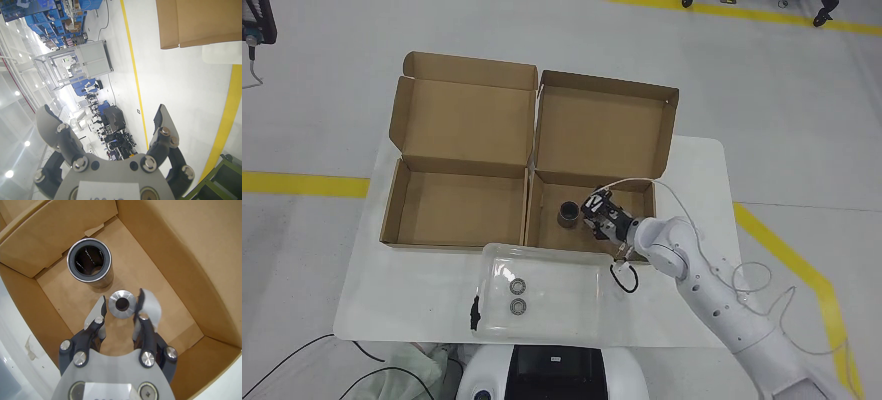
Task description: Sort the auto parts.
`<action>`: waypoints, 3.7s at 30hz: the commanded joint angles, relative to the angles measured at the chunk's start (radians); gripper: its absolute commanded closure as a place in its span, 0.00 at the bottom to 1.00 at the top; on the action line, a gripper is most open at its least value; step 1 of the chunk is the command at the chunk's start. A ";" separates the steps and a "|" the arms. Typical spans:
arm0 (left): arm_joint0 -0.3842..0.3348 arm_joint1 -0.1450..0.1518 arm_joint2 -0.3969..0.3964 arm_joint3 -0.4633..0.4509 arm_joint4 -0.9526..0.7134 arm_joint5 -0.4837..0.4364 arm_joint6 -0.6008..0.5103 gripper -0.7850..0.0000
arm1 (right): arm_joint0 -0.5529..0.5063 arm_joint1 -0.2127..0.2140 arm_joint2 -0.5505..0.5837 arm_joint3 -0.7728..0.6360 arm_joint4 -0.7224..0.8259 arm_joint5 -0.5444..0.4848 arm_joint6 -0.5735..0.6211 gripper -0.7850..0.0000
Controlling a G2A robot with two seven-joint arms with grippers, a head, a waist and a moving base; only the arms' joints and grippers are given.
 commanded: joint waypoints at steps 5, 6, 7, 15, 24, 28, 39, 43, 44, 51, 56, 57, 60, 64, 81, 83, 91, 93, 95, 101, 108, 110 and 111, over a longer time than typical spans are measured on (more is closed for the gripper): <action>0.000 0.000 0.000 0.000 0.000 0.000 0.000 0.00 | -0.038 0.012 0.035 -0.109 -0.062 0.013 -0.022 0.30; 0.000 0.000 0.000 0.000 0.000 0.000 0.000 0.00 | -0.050 0.016 0.046 -0.139 -0.073 0.014 -0.024 0.29; 0.000 0.000 0.000 0.000 0.000 0.000 0.000 0.00 | -0.065 0.020 0.056 -0.169 -0.081 0.012 -0.026 0.27; 0.000 0.000 0.000 0.000 0.000 0.000 0.000 0.00 | -0.205 0.045 0.089 -0.424 -0.158 -0.042 -0.082 0.23; 0.000 0.000 0.000 0.000 0.000 0.000 0.000 0.00 | -0.327 0.048 0.013 -0.525 -0.257 -0.057 -0.195 0.24; 0.000 0.000 0.000 0.000 0.000 0.000 0.000 0.00 | -0.348 0.043 -0.022 -0.507 -0.273 -0.055 -0.248 0.27; 0.000 0.000 0.000 0.000 0.000 0.000 0.000 0.00 | -0.347 0.037 -0.037 -0.486 -0.269 -0.046 -0.290 0.22; 0.000 0.000 0.000 0.000 0.000 0.000 0.000 0.00 | -0.347 0.037 -0.037 -0.486 -0.269 -0.046 -0.290 0.22; 0.000 0.000 0.000 0.000 0.000 0.000 0.000 0.00 | -0.347 0.037 -0.037 -0.486 -0.269 -0.046 -0.290 0.22; 0.000 0.000 0.000 0.000 0.000 0.000 0.000 0.00 | -0.347 0.037 -0.036 -0.484 -0.272 -0.043 -0.290 0.09; 0.000 0.000 0.000 0.000 0.000 0.000 0.000 0.00 | -0.326 0.030 -0.091 -0.477 -0.340 -0.095 -0.269 0.09; 0.000 0.000 0.000 0.000 0.000 0.000 0.000 0.00 | -0.315 0.027 -0.111 -0.474 -0.354 -0.110 -0.261 0.10; 0.000 0.000 0.000 0.000 0.000 0.000 0.000 0.00 | -0.288 0.013 -0.171 -0.466 -0.386 -0.133 -0.237 0.20; 0.000 0.000 0.000 0.000 0.000 0.000 0.000 0.00 | -0.264 -0.006 -0.227 -0.439 -0.396 -0.126 -0.214 0.42; 0.000 0.000 0.000 0.000 0.000 0.000 0.000 0.00 | -0.102 -0.089 -0.323 -0.210 -0.294 -0.158 -0.116 0.50; 0.000 0.000 0.000 0.000 0.000 0.000 0.000 0.00 | -0.086 -0.098 -0.333 -0.186 -0.293 -0.156 -0.106 0.49; 0.000 0.000 0.000 0.000 0.000 0.000 0.000 0.00 | -0.066 -0.121 -0.343 -0.122 -0.314 -0.100 -0.131 0.49; 0.000 0.000 0.000 0.000 0.000 0.000 0.000 0.00 | -0.064 -0.124 -0.343 -0.109 -0.320 -0.095 -0.134 0.49; 0.000 0.000 0.000 0.000 0.000 0.000 0.000 0.00 | -0.062 -0.128 -0.346 -0.100 -0.322 -0.095 -0.132 0.49; 0.000 0.000 0.000 0.000 0.000 0.000 0.000 0.00 | -0.058 -0.139 -0.351 -0.081 -0.321 -0.095 -0.112 0.50; 0.000 0.000 0.000 0.000 0.000 0.000 0.000 0.00 | -0.060 -0.147 -0.347 -0.063 -0.320 -0.096 -0.099 0.53; 0.000 0.000 0.000 0.000 0.000 0.000 0.000 0.00 | -0.061 -0.149 -0.347 -0.060 -0.323 -0.097 -0.098 0.54; 0.000 0.000 0.000 0.000 0.000 0.000 0.000 0.00 | -0.060 -0.151 -0.348 -0.058 -0.324 -0.098 -0.099 0.55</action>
